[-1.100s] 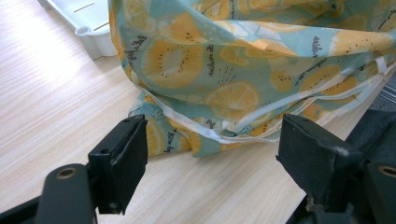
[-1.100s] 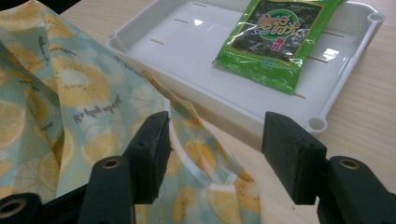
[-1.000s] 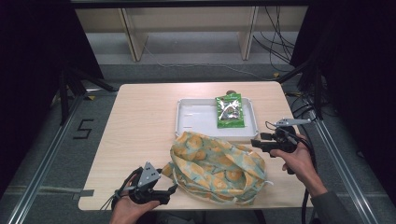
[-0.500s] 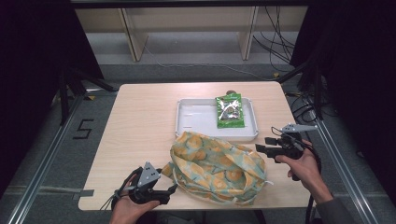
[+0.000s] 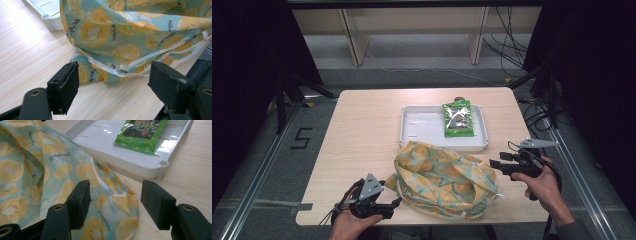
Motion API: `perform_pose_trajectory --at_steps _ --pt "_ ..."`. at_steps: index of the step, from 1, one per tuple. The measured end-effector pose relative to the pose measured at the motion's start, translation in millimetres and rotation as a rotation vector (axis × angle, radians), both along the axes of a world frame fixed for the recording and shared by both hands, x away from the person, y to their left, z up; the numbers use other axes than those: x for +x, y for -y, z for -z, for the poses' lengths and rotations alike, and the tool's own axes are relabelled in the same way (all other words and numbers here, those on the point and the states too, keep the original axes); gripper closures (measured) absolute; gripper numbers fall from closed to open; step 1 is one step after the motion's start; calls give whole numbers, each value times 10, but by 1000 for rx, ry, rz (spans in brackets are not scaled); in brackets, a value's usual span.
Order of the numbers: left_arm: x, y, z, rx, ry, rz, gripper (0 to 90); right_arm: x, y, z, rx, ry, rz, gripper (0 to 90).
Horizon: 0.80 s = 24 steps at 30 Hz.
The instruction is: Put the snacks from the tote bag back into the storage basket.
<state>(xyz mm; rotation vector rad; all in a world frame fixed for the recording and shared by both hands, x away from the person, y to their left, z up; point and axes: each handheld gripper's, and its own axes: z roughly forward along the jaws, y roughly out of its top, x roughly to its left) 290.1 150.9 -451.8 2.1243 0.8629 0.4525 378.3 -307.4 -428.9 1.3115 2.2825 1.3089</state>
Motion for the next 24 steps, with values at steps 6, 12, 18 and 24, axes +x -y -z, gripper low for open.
perform_pose_trajectory --at_steps 6,12,18,24 --pt "8 5 7 -4 14 -11 237 -78 31 24 3 -4 -2 408" --pt "3 15 10 -20 7 -13 237 -156 40 48 20 -23 9 392" --pt "-2 20 12 -27 4 -20 237 -221 82 77 8 -19 23 381" --pt "5 10 6 -12 18 -14 236 -293 113 117 16 -27 41 348"
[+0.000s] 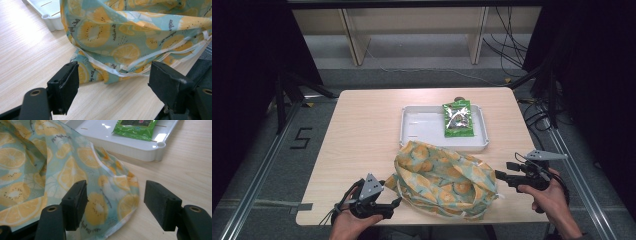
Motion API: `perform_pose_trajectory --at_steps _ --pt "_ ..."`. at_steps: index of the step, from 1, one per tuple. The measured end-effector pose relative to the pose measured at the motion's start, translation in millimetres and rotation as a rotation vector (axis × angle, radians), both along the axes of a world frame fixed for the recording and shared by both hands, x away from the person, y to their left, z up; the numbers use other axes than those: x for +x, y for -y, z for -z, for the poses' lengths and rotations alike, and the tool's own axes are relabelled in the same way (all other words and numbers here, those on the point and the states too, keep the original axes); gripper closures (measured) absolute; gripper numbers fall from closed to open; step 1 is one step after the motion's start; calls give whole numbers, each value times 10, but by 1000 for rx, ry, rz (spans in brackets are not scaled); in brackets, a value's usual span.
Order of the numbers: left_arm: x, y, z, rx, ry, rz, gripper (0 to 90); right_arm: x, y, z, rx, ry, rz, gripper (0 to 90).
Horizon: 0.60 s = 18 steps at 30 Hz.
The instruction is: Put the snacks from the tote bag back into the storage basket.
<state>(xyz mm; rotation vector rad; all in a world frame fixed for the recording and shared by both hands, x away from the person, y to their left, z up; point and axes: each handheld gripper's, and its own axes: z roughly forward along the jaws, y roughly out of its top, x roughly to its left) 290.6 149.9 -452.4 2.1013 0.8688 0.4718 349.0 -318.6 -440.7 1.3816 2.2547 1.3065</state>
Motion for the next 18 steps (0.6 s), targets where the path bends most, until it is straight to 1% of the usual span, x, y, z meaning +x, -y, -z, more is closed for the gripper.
perform_pose_trajectory --at_steps 1,2,3,4,5,6,7,8,10,11,12,13,14,15,16,18 --pt "0 -3 -2 1 -2 6 237 -11 6 9 3 -13 -1 343" --pt "0 -2 -1 -1 -1 4 236 -13 18 17 -4 4 -1 337" --pt "2 -5 1 1 2 6 236 -38 12 16 1 -6 14 328" --pt "3 -5 3 -1 4 5 237 -28 38 33 -25 21 -2 316" --pt "6 -6 6 -4 9 7 236 -53 31 29 -18 6 18 305" --pt "6 -11 0 4 5 8 236 -73 21 28 5 -28 22 298" --pt "5 -11 0 2 4 6 236 -68 47 40 -27 7 14 290" --pt "5 -11 1 2 3 5 236 -79 54 41 -23 -3 11 287" --pt "7 -12 1 4 6 7 236 -102 60 56 -20 2 15 281" --pt "7 -12 1 4 6 7 236 -111 66 56 -28 7 21 274" --pt "8 -12 0 4 7 7 236 -138 51 50 -21 -21 41 273" --pt "8 -11 1 2 6 5 236 -127 72 69 -40 14 31 270" --pt "7 -7 4 -5 6 2 236 -145 73 67 -45 4 40 262" --pt "5 -10 3 -2 2 0 236 -151 80 65 -50 10 43 254" --pt "7 -13 3 1 3 2 236 -175 83 63 -33 -6 45 249" --pt "8 -14 2 1 4 2 236 -207 95 68 -38 -7 58 249"
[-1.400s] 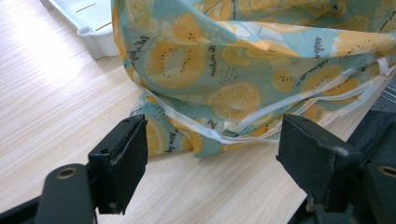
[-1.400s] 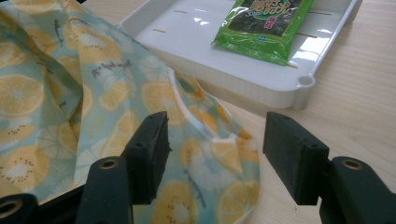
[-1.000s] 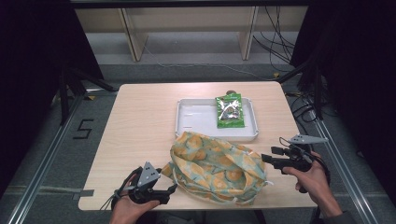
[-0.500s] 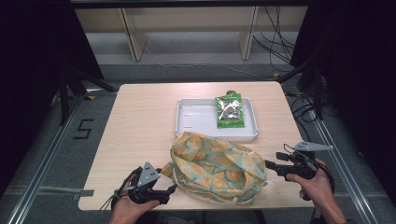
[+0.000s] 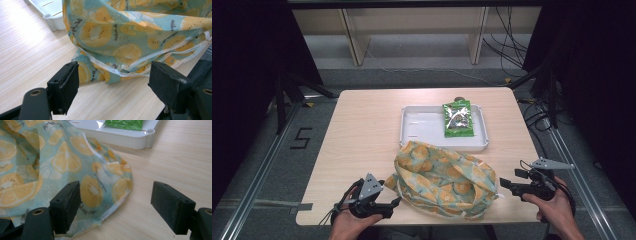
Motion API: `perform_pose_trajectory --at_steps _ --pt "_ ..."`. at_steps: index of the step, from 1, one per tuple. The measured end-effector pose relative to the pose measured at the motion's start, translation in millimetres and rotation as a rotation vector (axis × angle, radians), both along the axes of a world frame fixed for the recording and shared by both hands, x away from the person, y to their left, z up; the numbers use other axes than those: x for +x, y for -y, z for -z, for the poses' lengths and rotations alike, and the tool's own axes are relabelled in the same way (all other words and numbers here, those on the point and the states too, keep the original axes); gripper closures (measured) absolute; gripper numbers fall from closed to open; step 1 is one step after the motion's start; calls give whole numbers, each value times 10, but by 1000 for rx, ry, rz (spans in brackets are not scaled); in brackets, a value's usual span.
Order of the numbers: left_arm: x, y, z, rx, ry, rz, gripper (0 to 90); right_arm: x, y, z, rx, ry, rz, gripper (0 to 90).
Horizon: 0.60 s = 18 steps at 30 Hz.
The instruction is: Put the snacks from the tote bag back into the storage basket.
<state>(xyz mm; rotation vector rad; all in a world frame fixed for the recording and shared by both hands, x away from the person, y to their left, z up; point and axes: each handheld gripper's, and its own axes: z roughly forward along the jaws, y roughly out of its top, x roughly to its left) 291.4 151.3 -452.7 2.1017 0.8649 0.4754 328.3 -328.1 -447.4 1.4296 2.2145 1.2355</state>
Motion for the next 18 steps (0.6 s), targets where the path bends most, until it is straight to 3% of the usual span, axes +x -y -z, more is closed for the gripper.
perform_pose_trajectory --at_steps 1,2,3,4,7,8,9,10,11,12,14,15,18 --pt "-1 0 0 -1 -1 0 236 -36 -10 -12 14 -20 18 249" --pt "0 0 0 0 1 0 236 -29 15 -1 -10 6 -1 249" --pt "-1 0 0 -1 0 0 236 -59 -1 -3 3 -15 22 248" --pt "0 -1 2 -1 0 1 236 -48 22 8 -13 0 -4 248" --pt "-13 6 6 -17 -18 -19 235 -81 26 24 -25 2 0 249" --pt "3 -7 0 1 0 0 235 -104 16 13 -19 -11 12 249" --pt "2 -5 1 -2 -2 -2 233 -93 38 25 -34 15 -3 249" --pt "6 -8 2 3 1 -2 228 -127 24 10 -12 -8 14 249" --pt "12 -5 9 -5 8 0 222 -123 38 14 -21 8 0 249" --pt "9 -6 5 -4 -5 0 219 -143 22 10 -7 -21 20 249" --pt "10 -5 6 -6 -4 -7 212 -139 35 13 -29 -13 18 249" --pt "6 -20 -5 16 -15 -2 208 -138 55 10 -46 13 8 250" --pt "0 -17 -4 10 -19 -11 206 -139 52 13 -43 15 3 250"
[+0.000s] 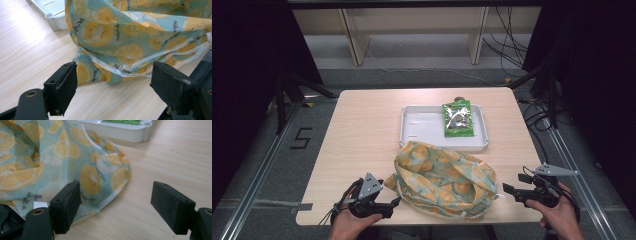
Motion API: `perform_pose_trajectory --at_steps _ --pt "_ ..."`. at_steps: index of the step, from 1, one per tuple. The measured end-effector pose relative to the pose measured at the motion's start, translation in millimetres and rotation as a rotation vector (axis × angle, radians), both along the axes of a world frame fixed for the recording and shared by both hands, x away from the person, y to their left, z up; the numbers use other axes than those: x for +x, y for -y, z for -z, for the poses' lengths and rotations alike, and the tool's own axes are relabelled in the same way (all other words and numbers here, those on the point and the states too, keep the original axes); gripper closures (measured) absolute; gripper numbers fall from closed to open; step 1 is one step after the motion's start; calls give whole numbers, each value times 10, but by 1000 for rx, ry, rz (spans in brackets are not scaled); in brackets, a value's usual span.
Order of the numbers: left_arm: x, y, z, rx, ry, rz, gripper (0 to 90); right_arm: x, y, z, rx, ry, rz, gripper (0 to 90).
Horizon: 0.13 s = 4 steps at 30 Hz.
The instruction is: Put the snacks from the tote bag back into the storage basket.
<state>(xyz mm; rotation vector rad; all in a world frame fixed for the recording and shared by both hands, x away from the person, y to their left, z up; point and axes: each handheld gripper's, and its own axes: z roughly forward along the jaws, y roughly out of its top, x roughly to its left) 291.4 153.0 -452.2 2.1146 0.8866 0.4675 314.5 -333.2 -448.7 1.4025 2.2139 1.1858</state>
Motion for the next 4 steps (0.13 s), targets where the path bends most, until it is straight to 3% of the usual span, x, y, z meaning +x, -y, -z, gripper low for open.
perform_pose_trajectory --at_steps 4 --pt "1 -1 0 -1 1 -1 204 -1 -12 16 15 -12 -11 250"
